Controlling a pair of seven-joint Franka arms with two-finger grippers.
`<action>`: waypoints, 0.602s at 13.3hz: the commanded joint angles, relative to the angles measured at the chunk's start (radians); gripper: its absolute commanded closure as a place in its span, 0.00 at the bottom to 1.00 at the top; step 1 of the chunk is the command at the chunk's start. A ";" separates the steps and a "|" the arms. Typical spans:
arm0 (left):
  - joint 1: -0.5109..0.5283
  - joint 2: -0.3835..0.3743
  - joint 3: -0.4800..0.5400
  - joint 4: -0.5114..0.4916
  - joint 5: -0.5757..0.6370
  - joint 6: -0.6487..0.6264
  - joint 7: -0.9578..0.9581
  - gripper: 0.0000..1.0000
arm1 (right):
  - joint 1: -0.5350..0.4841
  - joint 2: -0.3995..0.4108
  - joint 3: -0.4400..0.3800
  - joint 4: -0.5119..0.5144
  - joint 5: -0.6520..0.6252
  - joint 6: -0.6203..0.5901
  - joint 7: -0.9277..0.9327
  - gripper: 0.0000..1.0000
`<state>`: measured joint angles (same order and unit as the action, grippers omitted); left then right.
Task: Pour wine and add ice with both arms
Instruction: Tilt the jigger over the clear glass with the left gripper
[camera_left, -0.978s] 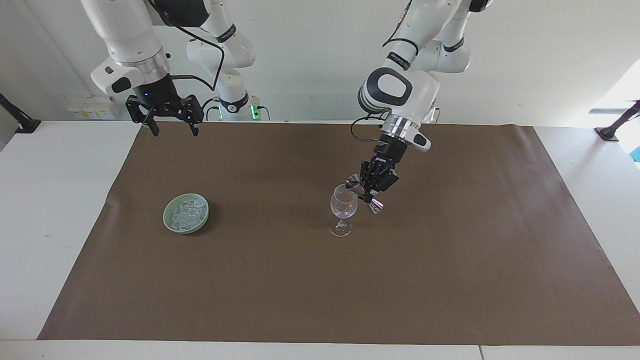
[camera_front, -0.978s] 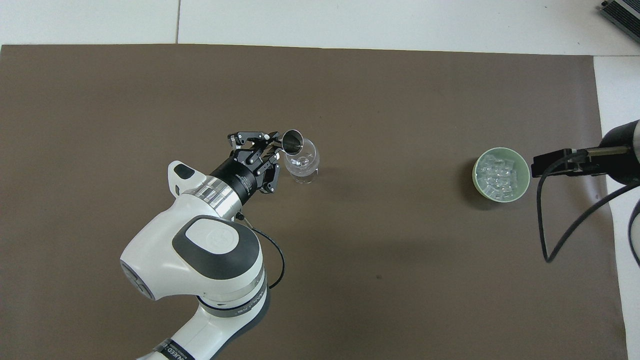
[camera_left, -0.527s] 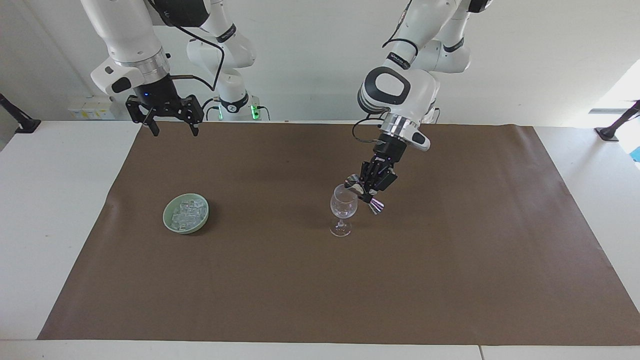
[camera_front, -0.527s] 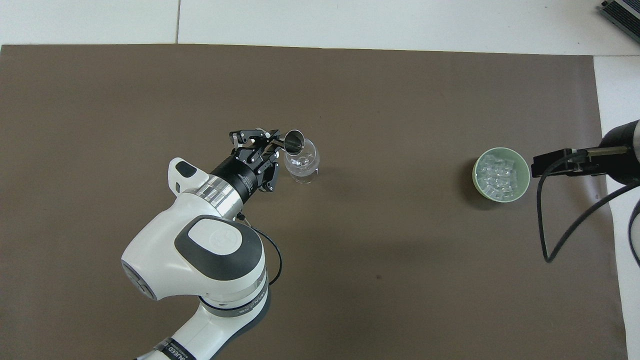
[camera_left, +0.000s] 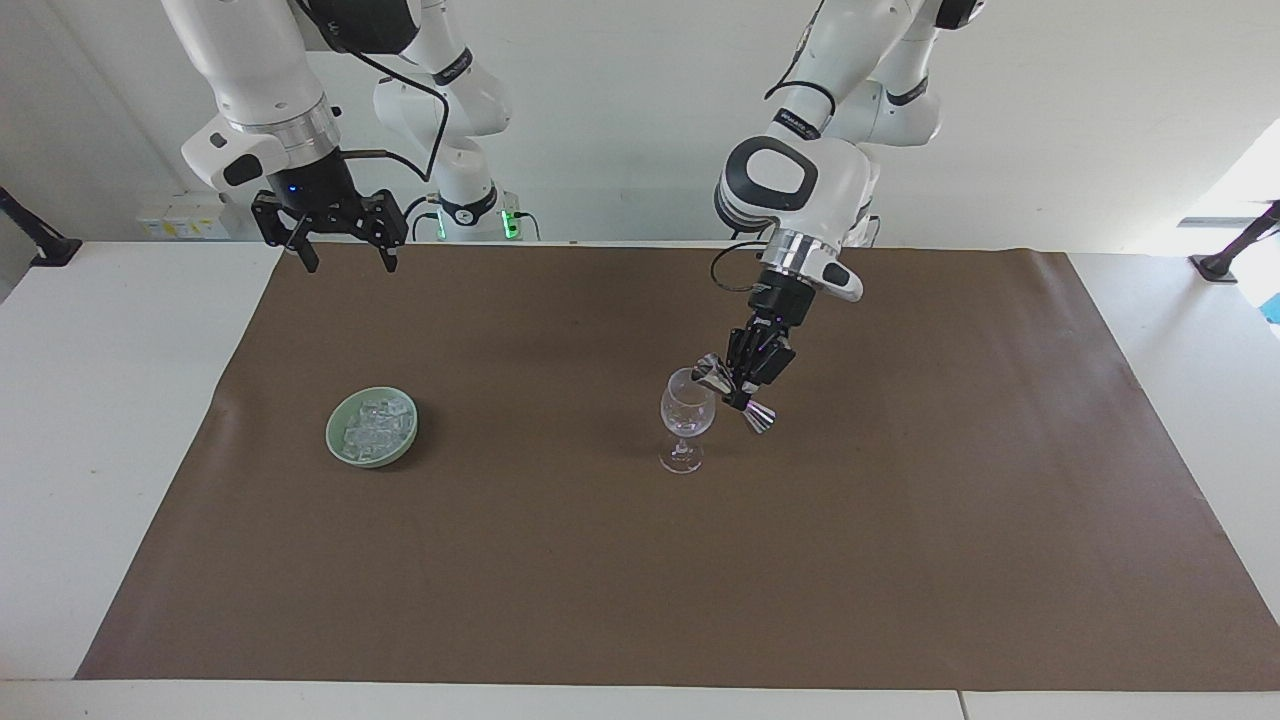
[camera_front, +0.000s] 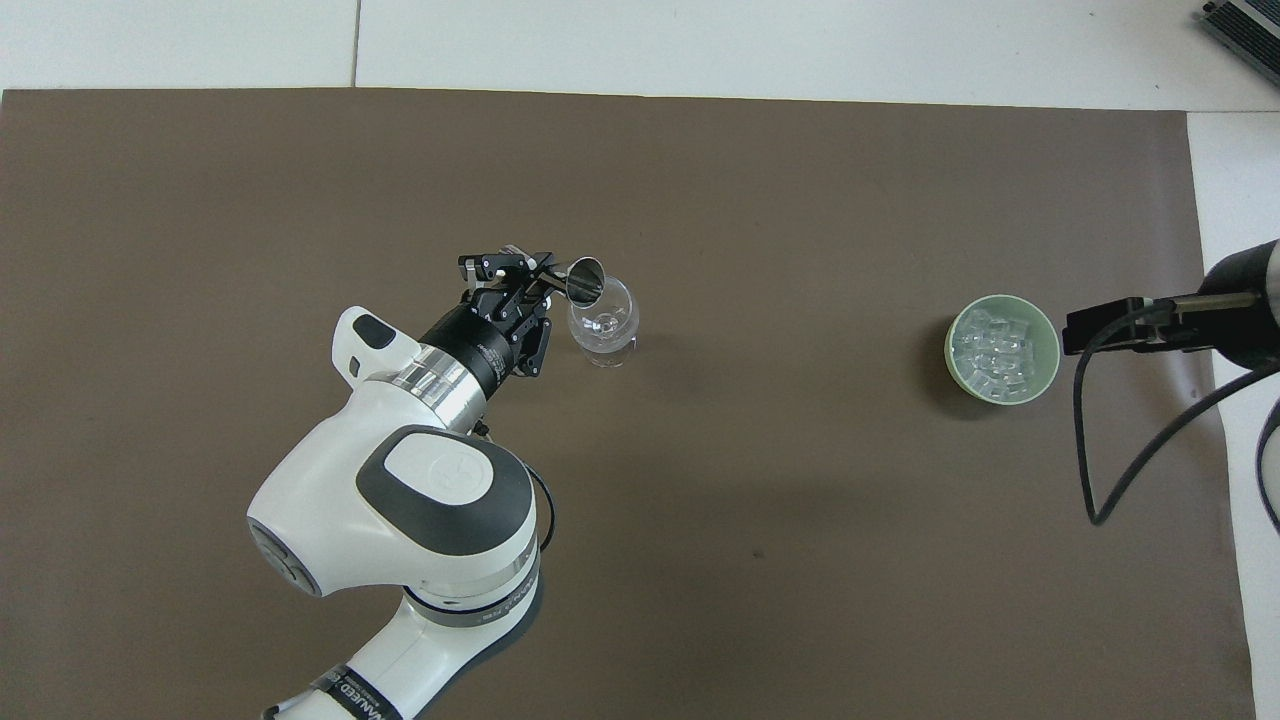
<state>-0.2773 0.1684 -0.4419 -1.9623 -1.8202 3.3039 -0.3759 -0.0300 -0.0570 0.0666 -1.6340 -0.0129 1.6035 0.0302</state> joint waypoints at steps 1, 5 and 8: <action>-0.036 0.020 0.011 0.026 0.015 0.042 0.041 1.00 | -0.005 -0.021 0.004 -0.023 -0.001 0.001 -0.019 0.00; -0.040 0.022 0.011 0.028 0.022 0.054 0.058 1.00 | -0.007 -0.021 0.004 -0.023 0.001 0.001 -0.019 0.00; -0.040 0.022 0.011 0.026 0.048 0.059 0.060 1.00 | -0.007 -0.021 0.004 -0.023 0.001 0.001 -0.019 0.00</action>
<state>-0.2968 0.1714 -0.4422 -1.9617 -1.7936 3.3286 -0.3269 -0.0300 -0.0570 0.0666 -1.6340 -0.0129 1.6035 0.0302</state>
